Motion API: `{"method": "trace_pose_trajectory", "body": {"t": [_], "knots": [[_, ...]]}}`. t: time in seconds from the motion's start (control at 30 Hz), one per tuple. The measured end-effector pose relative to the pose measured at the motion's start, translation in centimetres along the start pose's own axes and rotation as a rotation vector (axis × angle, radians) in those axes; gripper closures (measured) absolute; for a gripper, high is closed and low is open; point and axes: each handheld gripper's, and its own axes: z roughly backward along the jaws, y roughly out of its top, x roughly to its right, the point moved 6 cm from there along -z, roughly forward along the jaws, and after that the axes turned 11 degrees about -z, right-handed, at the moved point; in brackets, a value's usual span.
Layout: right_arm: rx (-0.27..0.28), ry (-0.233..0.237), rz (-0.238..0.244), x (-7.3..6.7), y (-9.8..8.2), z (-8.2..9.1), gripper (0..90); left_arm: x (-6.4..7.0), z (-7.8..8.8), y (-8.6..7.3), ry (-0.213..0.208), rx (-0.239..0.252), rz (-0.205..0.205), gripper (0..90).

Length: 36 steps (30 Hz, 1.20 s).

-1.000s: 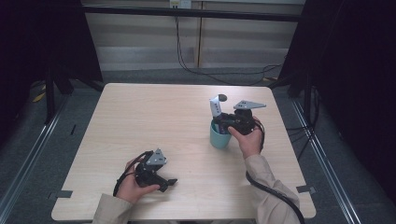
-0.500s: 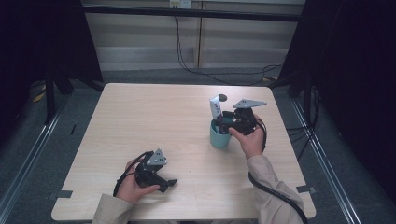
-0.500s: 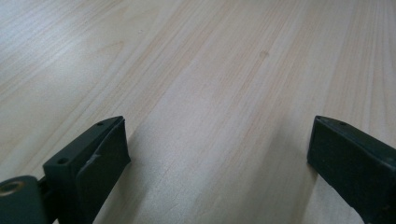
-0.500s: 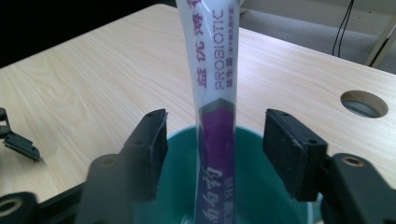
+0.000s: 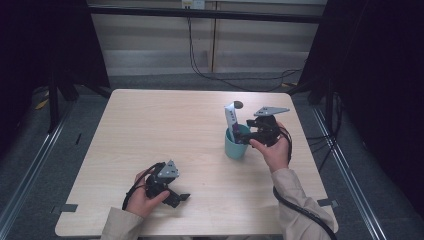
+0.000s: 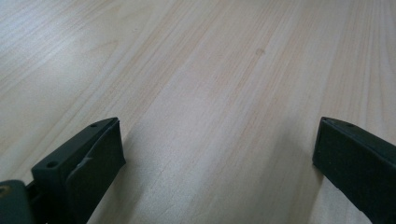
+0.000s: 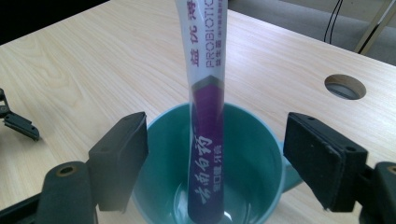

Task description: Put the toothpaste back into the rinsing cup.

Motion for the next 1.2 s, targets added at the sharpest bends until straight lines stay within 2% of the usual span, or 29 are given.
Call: {"method": "trace_pose_trajectory", "body": {"t": [0.13,0.2,0.43,0.6,1.2], "knots": [[-0.005,-0.008,0.000,0.1,0.0,0.6,21.2,0.0,0.0,0.0,-0.001,0.000,-0.001,1.3],[-0.009,-0.019,0.015,0.0,0.1,0.9,21.2,0.0,0.0,0.0,-0.002,0.001,-0.002,1.2],[-0.029,-0.014,0.022,-0.4,-0.2,1.3,19.2,0.0,0.0,0.0,-0.002,0.002,0.000,1.1],[-0.053,-0.001,0.030,-0.9,-0.7,1.4,17.7,0.0,0.0,0.0,-0.003,0.001,-0.003,1.1],[-0.059,0.034,0.043,-1.7,-1.9,3.1,15.8,0.0,0.0,0.0,0.004,0.000,-0.004,1.1]]}}
